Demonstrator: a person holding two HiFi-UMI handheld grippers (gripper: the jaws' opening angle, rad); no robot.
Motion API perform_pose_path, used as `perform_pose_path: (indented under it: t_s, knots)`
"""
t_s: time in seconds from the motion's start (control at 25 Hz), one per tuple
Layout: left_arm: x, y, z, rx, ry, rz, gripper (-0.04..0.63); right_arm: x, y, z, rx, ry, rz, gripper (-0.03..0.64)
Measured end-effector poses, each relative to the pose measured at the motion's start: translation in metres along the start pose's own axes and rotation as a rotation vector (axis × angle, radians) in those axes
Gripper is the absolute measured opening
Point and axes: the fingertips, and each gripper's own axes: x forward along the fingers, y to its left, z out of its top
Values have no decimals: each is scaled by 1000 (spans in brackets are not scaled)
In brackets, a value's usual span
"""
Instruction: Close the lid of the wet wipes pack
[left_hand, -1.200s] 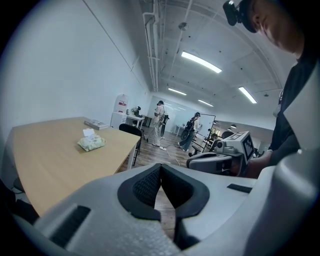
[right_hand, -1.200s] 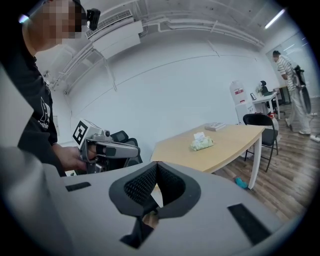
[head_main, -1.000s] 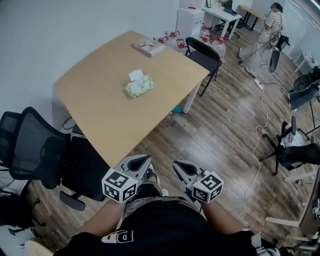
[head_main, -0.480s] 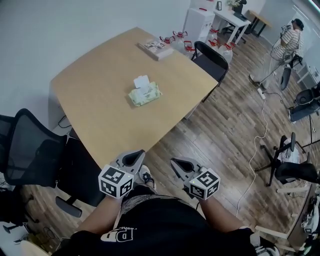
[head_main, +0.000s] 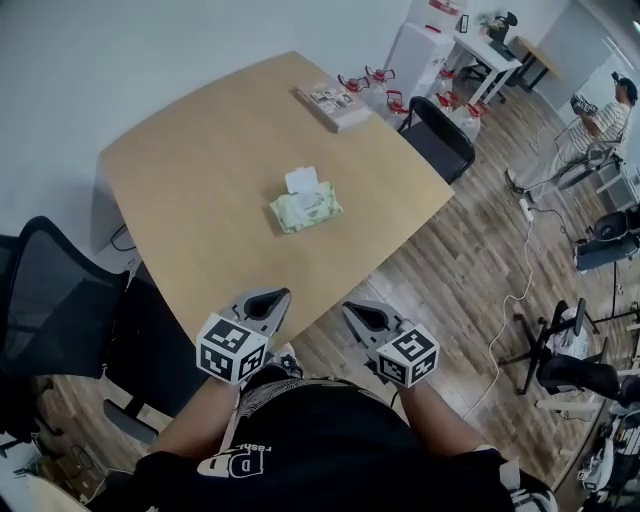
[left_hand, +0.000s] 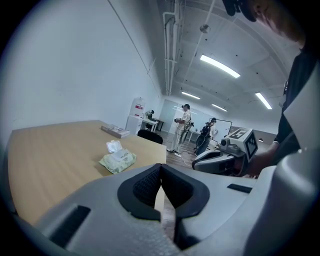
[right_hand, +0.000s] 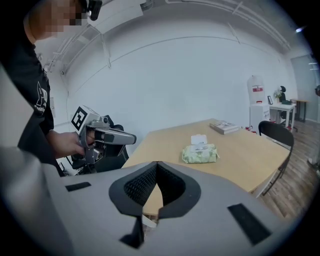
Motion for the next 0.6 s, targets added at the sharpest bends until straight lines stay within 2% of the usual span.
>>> perform_pose_path:
  t_s: [0.28, 0.6]
  knots:
    - [-3, 42, 0, -30, 2, 40, 17, 45, -14, 20, -20, 21, 44, 6]
    - [-6, 64, 1, -69, -21, 105, 17, 81, -32, 40, -48, 41, 103, 6]
